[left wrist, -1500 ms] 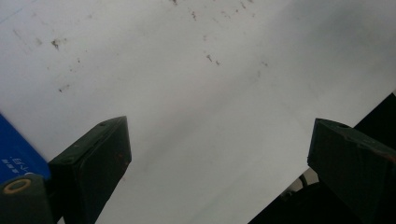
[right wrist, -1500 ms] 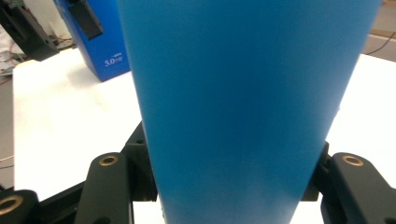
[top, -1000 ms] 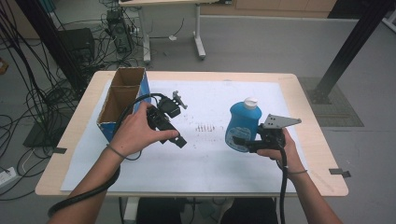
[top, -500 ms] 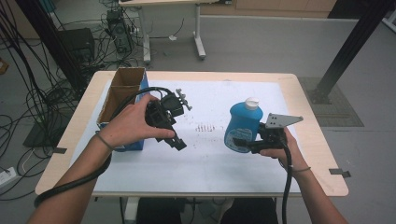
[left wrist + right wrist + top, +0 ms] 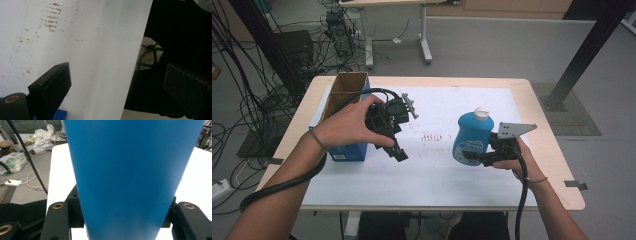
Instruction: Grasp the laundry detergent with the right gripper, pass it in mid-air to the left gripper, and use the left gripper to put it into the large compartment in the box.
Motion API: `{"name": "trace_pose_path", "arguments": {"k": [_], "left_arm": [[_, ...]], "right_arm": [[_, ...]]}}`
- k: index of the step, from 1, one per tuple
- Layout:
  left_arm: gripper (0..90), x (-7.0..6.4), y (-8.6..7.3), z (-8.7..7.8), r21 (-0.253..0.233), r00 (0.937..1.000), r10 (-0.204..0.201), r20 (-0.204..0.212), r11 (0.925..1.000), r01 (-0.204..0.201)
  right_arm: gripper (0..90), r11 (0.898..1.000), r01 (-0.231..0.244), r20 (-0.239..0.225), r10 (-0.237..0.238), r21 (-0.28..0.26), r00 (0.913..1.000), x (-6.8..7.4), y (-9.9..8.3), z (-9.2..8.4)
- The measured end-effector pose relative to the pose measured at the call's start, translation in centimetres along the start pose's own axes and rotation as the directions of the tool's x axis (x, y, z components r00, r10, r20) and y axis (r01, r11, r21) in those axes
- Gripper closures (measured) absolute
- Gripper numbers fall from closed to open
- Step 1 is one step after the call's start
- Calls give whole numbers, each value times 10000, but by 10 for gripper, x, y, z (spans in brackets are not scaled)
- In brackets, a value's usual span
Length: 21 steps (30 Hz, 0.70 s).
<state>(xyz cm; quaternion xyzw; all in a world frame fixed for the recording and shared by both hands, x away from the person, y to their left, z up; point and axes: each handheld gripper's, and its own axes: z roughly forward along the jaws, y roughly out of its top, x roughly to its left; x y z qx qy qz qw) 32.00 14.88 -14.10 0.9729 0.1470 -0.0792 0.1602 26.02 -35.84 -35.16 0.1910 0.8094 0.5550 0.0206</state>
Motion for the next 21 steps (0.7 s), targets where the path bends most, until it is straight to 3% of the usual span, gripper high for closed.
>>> {"name": "trace_pose_path", "arguments": {"k": [10,21], "left_arm": [[78,-6,14,-8,163,9994,313,-127,9994,-311],[77,-12,29,-10,368,9980,592,-229,9976,-583]], "right_arm": [[410,9997,208,-423,-202,117,9989,-2,4,7],[410,9977,617,-1116,-583,274,9920,-3,13,27]]}}
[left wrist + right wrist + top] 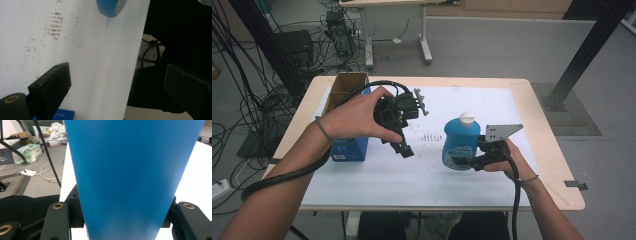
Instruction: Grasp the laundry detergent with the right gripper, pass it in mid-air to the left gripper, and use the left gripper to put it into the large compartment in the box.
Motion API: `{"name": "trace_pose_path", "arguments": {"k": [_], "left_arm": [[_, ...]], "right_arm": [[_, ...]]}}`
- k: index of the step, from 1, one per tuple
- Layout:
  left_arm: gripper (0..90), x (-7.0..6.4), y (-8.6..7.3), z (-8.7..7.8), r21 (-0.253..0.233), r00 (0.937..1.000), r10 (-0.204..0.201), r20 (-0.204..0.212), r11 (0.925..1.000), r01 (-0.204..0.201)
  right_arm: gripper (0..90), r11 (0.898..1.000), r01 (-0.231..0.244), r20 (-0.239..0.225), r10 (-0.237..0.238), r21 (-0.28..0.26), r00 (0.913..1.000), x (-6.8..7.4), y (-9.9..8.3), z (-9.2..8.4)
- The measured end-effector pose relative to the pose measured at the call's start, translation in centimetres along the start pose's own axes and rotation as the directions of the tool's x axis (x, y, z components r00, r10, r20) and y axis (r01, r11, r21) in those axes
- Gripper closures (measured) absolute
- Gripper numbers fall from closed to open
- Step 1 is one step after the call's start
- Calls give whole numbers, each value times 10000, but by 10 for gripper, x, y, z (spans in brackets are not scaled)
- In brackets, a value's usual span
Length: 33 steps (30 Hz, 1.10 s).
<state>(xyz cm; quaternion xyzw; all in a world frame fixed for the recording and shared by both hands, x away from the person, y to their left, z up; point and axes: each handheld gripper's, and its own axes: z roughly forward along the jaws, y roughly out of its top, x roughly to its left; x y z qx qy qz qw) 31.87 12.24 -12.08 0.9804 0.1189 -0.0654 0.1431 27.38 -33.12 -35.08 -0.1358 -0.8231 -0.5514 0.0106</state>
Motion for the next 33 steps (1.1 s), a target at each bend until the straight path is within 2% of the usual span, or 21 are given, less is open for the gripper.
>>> {"name": "trace_pose_path", "arguments": {"k": [16,18,33], "left_arm": [[77,-9,25,1,485,9993,361,-59,9982,-357],[77,-10,30,2,631,9987,498,-41,9968,-495],[77,-19,50,7,1077,9966,818,0,9909,-813]], "right_arm": [[410,9996,267,-665,-259,115,9974,-2,7,20],[410,9994,324,-794,-312,138,9964,-2,8,23],[410,9974,665,-1495,-615,283,9868,-3,19,43]]}}
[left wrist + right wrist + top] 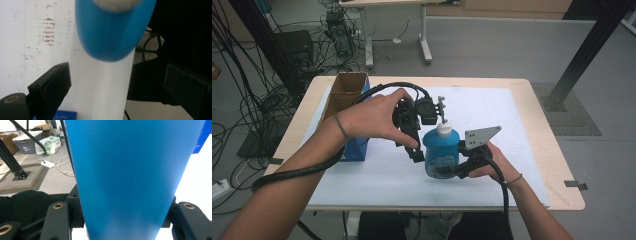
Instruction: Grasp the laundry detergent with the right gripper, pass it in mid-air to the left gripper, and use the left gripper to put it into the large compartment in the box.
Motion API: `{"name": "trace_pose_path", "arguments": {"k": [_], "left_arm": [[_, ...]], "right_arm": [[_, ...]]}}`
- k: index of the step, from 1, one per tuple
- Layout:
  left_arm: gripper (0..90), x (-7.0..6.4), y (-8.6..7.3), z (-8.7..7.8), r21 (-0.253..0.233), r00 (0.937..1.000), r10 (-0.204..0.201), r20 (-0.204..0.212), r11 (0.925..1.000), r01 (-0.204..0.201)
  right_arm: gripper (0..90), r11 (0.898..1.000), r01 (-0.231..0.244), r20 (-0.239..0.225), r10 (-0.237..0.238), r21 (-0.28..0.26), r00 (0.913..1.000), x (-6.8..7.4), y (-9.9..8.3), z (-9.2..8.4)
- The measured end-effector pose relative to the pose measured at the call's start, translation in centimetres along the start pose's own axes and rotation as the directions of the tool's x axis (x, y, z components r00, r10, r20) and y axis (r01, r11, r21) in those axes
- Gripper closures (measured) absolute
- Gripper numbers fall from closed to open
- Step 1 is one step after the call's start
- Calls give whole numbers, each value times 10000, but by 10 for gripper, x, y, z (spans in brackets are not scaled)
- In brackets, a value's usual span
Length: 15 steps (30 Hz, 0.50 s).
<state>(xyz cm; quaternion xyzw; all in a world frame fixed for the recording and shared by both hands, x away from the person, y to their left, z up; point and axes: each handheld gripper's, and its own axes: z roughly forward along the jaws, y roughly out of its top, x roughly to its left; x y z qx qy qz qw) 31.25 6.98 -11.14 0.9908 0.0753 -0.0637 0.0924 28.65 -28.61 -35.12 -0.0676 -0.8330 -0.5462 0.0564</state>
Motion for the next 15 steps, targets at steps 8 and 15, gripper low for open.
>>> {"name": "trace_pose_path", "arguments": {"k": [8,15], "left_arm": [[77,-4,10,0,213,9998,174,-82,9996,-172],[77,-5,19,1,426,9995,293,-117,9987,-288]], "right_arm": [[410,10000,92,-153,-92,-27,9998,0,3,7],[410,9999,121,-240,-122,-58,9996,1,3,11]]}}
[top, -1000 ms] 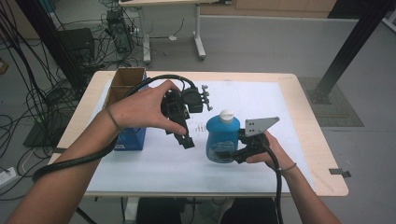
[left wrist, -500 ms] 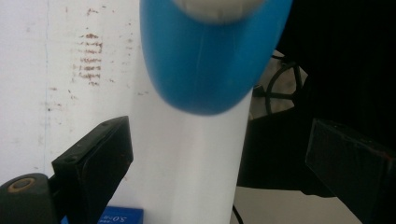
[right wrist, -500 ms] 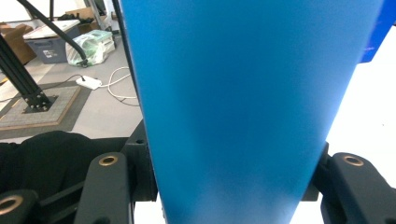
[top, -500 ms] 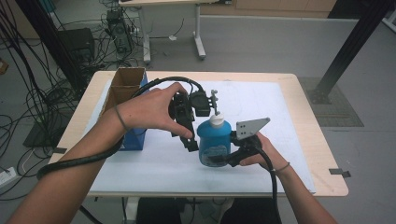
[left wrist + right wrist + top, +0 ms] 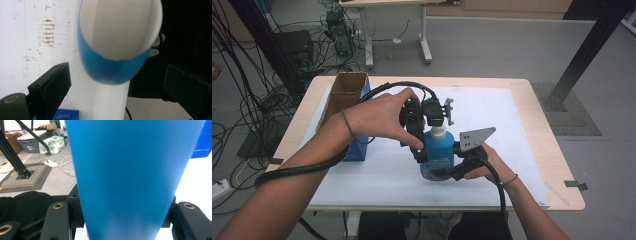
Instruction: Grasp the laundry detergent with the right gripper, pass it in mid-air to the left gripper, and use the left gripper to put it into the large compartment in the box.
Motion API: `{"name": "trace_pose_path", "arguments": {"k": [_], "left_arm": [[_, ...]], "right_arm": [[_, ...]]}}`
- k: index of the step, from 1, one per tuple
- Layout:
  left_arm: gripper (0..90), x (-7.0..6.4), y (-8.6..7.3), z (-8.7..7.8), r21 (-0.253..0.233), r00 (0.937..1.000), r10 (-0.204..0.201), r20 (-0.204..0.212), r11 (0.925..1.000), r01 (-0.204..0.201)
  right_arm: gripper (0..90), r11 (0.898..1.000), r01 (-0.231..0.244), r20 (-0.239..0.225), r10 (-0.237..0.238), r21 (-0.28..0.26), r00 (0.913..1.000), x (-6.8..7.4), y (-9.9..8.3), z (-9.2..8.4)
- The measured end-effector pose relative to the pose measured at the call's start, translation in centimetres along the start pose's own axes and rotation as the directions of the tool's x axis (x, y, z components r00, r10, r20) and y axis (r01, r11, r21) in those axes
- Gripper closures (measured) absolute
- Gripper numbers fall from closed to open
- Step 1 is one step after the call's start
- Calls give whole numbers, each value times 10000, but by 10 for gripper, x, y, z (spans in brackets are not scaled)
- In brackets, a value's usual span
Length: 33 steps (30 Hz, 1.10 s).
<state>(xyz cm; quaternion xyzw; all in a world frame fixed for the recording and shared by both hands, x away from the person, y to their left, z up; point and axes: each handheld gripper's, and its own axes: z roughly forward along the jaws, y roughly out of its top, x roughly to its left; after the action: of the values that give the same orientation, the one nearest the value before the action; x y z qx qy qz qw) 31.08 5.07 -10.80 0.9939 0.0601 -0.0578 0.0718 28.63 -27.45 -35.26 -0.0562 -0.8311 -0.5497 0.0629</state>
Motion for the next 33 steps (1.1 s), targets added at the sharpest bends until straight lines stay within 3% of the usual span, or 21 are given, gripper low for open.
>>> {"name": "trace_pose_path", "arguments": {"k": [33], "left_arm": [[76,-4,31,8,715,9996,295,-54,9970,-290]], "right_arm": [[410,9994,247,-208,-252,-227,9995,-1,3,21]]}}
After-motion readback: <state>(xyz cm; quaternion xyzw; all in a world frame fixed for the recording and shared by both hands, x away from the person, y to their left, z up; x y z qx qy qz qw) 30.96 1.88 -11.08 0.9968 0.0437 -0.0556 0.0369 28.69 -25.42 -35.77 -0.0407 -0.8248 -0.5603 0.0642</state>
